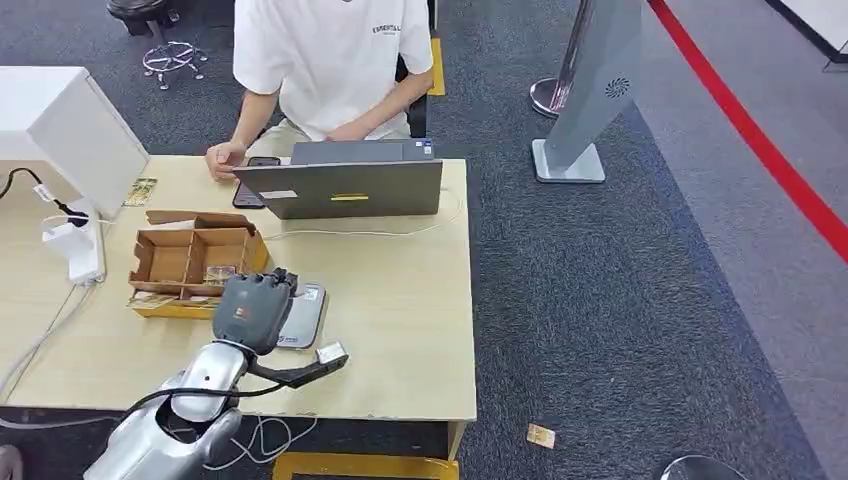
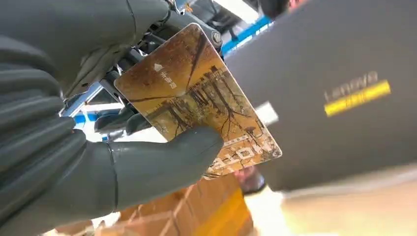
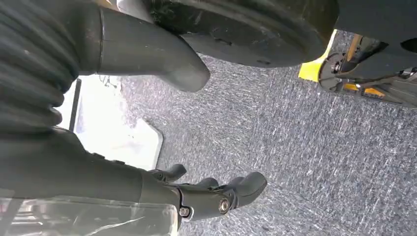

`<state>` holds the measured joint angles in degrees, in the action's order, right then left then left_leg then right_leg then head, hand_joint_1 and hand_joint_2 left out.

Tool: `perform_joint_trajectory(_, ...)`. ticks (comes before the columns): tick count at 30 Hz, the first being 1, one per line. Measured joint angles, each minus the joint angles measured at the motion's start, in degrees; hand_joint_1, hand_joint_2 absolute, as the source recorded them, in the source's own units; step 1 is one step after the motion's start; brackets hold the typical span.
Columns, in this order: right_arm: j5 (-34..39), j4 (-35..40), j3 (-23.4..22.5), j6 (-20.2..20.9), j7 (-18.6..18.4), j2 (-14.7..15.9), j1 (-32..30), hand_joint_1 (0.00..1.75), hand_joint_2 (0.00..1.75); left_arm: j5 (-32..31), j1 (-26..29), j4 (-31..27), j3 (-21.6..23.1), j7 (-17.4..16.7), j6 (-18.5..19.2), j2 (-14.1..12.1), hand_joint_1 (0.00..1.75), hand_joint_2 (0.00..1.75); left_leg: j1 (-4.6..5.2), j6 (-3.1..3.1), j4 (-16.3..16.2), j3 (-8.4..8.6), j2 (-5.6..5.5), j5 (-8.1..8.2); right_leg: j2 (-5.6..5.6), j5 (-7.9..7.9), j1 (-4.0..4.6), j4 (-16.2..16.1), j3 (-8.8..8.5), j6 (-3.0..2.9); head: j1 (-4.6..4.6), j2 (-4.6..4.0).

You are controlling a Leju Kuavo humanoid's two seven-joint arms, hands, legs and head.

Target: Pass the card to the sensor for recognition and then transmit it.

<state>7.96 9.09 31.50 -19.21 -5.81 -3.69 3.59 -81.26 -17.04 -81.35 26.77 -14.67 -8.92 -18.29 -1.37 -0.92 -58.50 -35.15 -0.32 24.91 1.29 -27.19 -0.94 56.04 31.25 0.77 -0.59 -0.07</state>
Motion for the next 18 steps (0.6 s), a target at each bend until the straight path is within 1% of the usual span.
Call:
perform_joint_trajectory(12,-0.8,0.0,0.0,0.0,-0.7,-0.1,0.0,0.00,1.75,0.3,0.0,6.4,-1.0,0.6,0.5,1.7,1.75,1.75,0.00,0.00,0.0,0.00,0.00,0.00,0.00,0.00,0.00,0.0,0.01,0.00,0.00,0.00)
perform_joint_trajectory(18,-0.9,0.0,0.1,0.0,-0.8,-0.1,0.0,0.00,1.75,0.3,-0.3,9.4,-1.1,0.7,0.6,3.1,1.75,1.75,0.00,0.00,0.0,0.00,0.00,0.00,0.00,0.00,0.00,0.0,0.01,0.00,0.00,0.00)
